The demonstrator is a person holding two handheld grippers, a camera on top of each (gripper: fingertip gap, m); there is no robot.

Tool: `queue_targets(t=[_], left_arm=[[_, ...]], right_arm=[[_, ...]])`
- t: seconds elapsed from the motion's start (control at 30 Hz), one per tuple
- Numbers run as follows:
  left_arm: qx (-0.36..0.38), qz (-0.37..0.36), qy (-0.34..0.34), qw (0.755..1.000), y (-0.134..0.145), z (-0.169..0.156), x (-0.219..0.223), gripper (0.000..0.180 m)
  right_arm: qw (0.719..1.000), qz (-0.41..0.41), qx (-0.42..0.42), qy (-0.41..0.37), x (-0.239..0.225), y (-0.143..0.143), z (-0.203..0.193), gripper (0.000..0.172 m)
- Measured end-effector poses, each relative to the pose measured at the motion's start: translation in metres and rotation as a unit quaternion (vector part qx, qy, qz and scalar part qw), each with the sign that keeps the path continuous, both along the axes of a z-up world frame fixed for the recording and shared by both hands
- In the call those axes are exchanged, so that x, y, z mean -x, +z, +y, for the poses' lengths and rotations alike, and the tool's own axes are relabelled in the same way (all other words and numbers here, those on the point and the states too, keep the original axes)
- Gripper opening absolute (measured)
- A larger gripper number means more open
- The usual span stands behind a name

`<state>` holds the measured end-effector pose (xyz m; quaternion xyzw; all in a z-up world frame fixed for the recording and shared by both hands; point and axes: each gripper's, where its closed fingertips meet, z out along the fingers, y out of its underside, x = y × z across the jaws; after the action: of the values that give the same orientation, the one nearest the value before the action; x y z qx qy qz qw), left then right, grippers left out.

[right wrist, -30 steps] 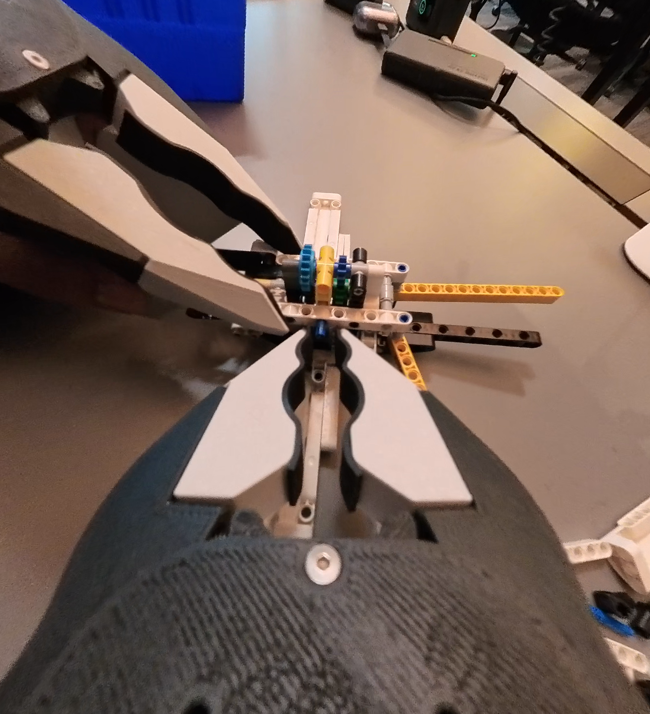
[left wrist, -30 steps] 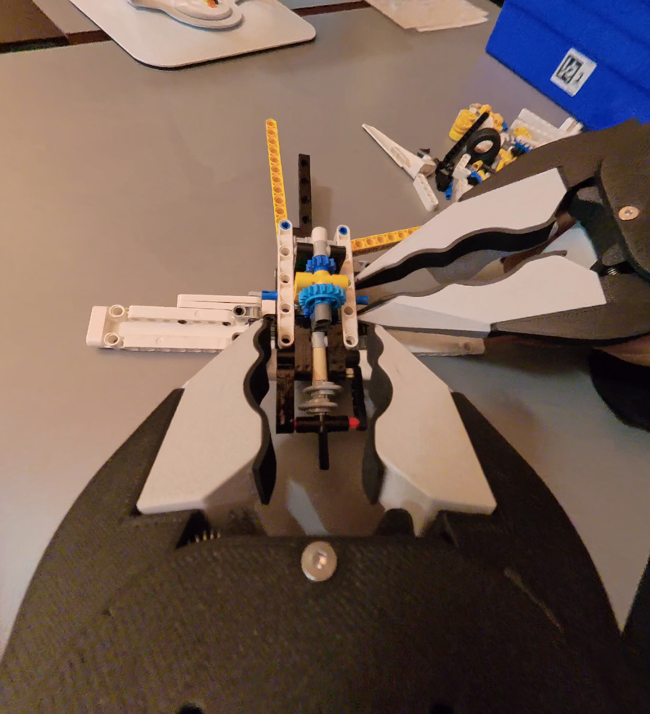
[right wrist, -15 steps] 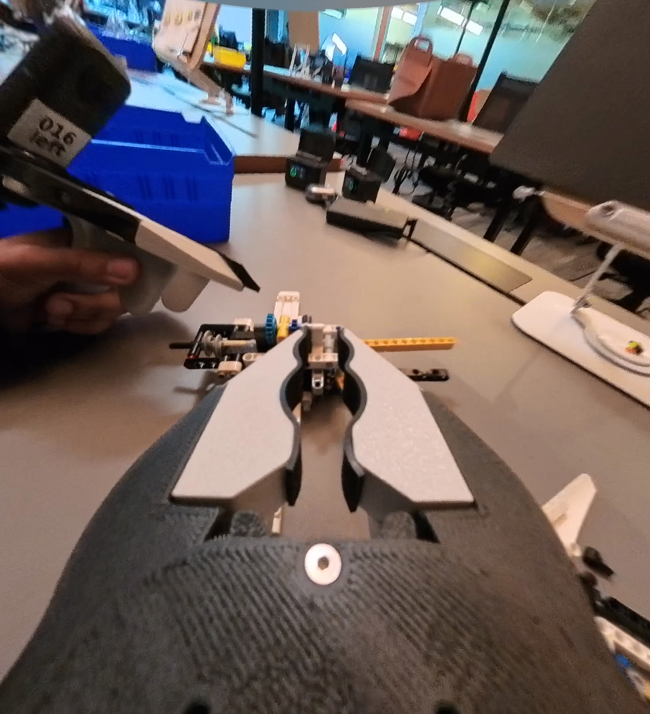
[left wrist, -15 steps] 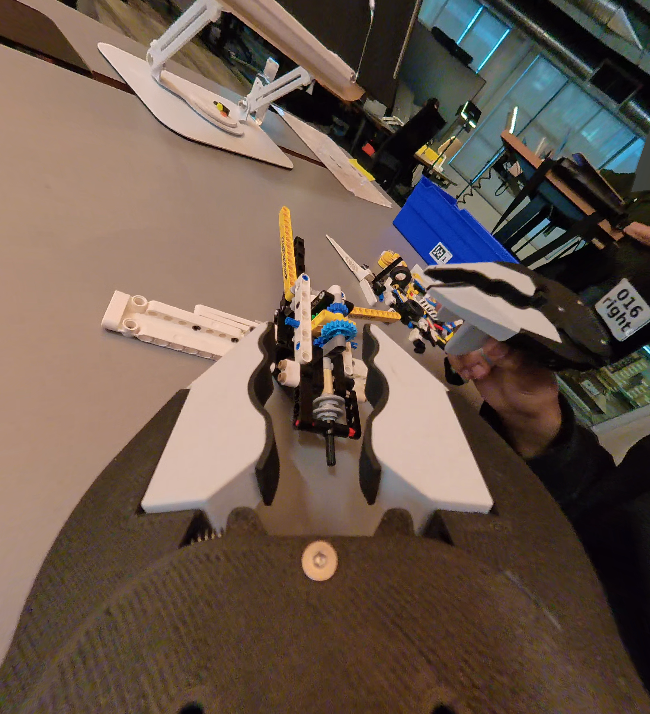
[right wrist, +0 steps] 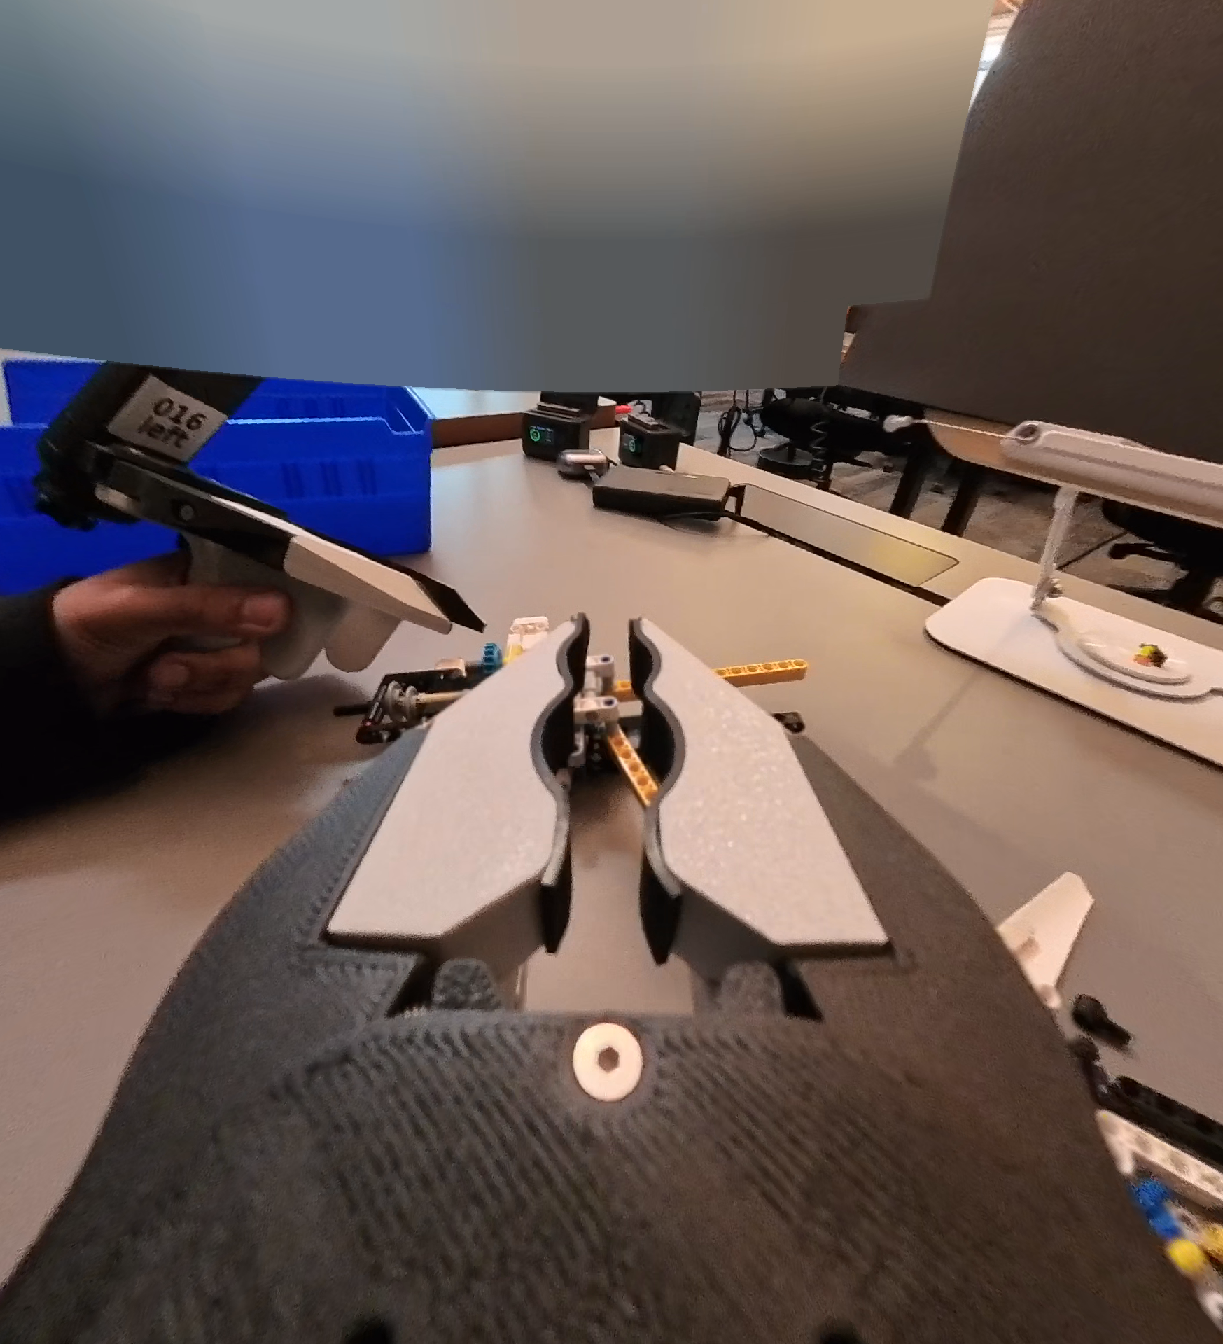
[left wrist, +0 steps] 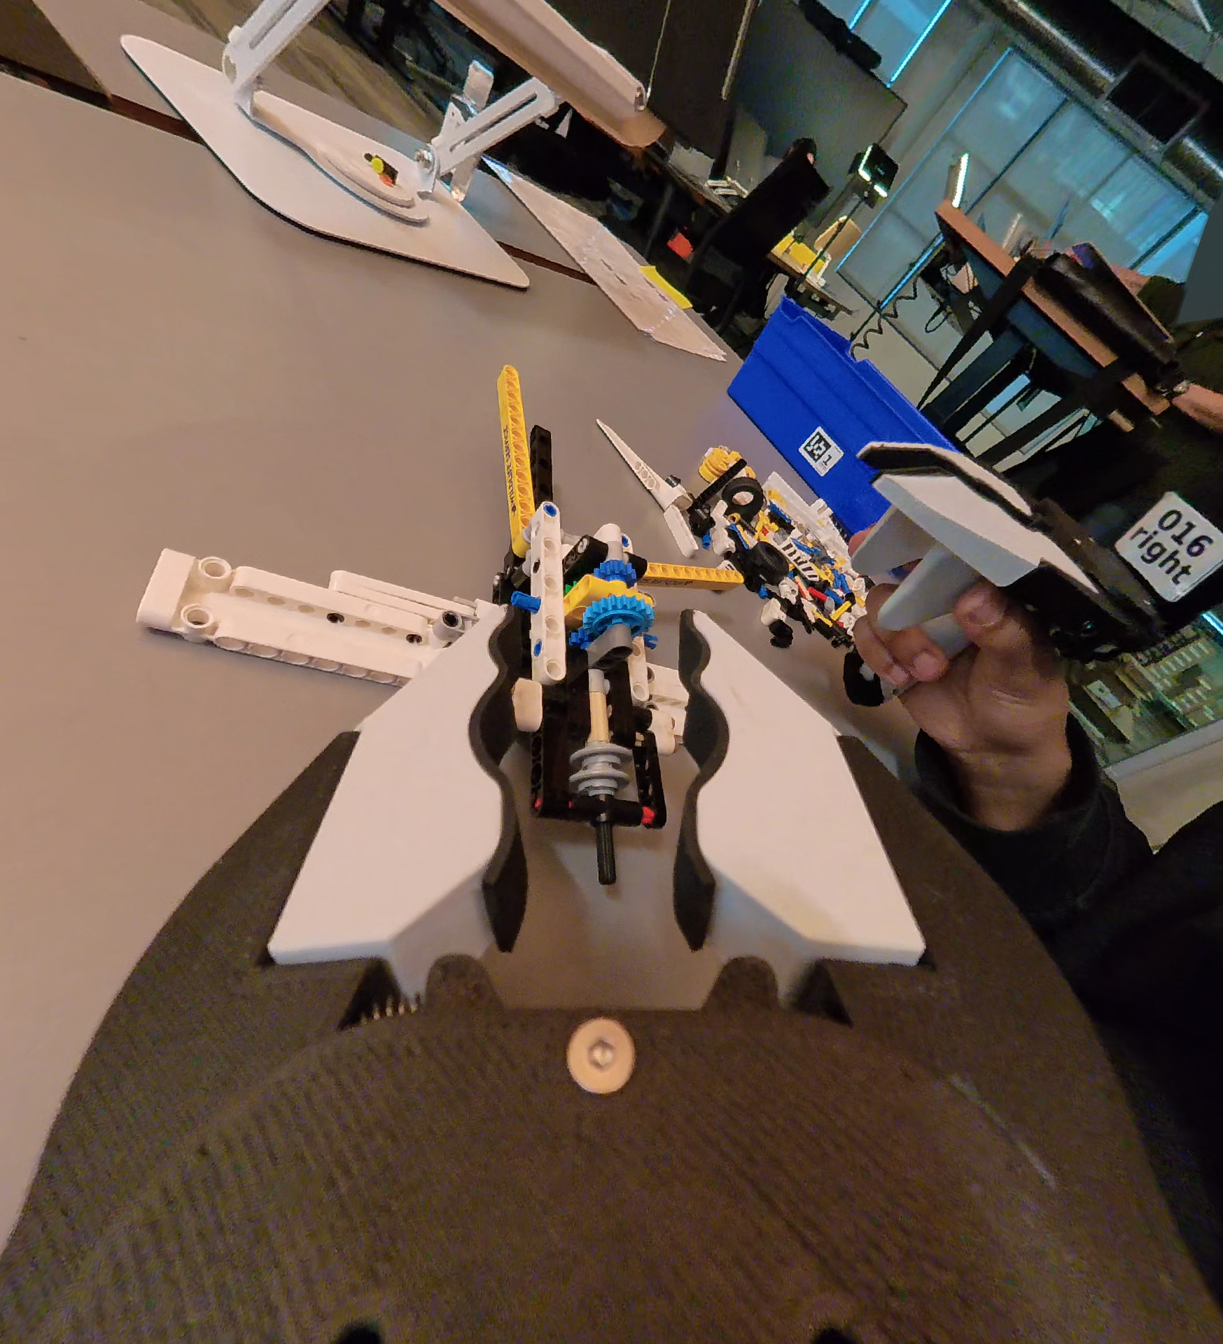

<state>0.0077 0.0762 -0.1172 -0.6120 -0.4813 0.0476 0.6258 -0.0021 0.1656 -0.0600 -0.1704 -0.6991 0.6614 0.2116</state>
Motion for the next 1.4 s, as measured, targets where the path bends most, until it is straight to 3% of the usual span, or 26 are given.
queue_targets(t=[0.63, 0.87, 1.0, 1.07, 1.17, 1.33, 1.4], left_arm=[[-0.015, -0.007, -0.012, 1.000, 0.000, 0.004, -0.002, 0.041], [-0.021, -0.020, -0.002, 1.000, -0.002, 0.000, 0.001, 0.040], [-0.020, -0.026, 0.001, 0.999, -0.004, 0.000, 0.002, 0.039], [-0.016, -0.035, 0.003, 0.999, -0.007, 0.000, 0.004, 0.038], [-0.009, -0.058, -0.003, 0.998, -0.014, 0.002, 0.005, 0.038], [0.021, -0.066, -0.010, 0.998, -0.020, 0.008, 0.005, 0.035], [0.022, -0.063, -0.009, 0.998, -0.019, 0.008, 0.005, 0.033]], right_arm=[[0.986, -0.109, 0.100, 0.074, -0.005, 0.004, -0.004, 0.010], [0.994, -0.062, 0.059, 0.071, -0.010, 0.002, -0.010, 0.016], [0.996, 0.047, -0.068, 0.029, -0.011, -0.017, -0.020, 0.017], [0.980, 0.122, -0.157, 0.012, -0.011, -0.032, -0.027, 0.016], [0.932, 0.236, -0.276, -0.005, -0.008, -0.045, -0.036, 0.017], [0.833, 0.387, -0.395, 0.029, -0.012, -0.062, -0.052, 0.019], [0.805, 0.418, -0.419, 0.042, -0.012, -0.071, -0.056, 0.022]])
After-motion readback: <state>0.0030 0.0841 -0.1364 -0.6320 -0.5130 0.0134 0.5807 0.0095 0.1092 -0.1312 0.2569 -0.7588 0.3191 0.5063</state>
